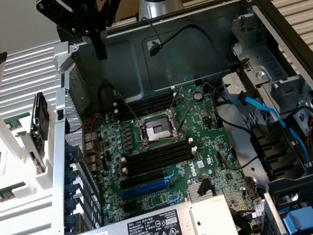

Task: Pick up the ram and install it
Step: 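Reach for the ram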

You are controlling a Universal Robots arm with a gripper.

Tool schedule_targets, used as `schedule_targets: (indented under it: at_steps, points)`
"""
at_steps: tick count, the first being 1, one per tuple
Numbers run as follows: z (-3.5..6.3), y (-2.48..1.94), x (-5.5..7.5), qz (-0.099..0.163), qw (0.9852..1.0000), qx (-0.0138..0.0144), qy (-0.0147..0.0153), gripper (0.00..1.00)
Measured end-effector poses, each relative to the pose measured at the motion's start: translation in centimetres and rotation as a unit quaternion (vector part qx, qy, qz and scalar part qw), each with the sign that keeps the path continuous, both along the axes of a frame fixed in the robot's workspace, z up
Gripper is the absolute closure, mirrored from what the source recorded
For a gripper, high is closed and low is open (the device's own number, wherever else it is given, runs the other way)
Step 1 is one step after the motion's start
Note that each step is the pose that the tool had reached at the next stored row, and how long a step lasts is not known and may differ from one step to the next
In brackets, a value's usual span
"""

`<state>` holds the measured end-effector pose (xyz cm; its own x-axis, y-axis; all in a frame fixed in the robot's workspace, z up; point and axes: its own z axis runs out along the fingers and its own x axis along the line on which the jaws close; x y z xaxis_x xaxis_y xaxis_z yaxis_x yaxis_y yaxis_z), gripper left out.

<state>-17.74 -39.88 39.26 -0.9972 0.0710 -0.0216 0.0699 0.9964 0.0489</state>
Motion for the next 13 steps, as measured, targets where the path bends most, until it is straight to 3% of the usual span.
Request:
schedule_targets:
  at_steps: [13]
  points:
    - [0.0, 0.0, -6.3, 0.0, 1.0, 0.0, -0.003, 0.89]
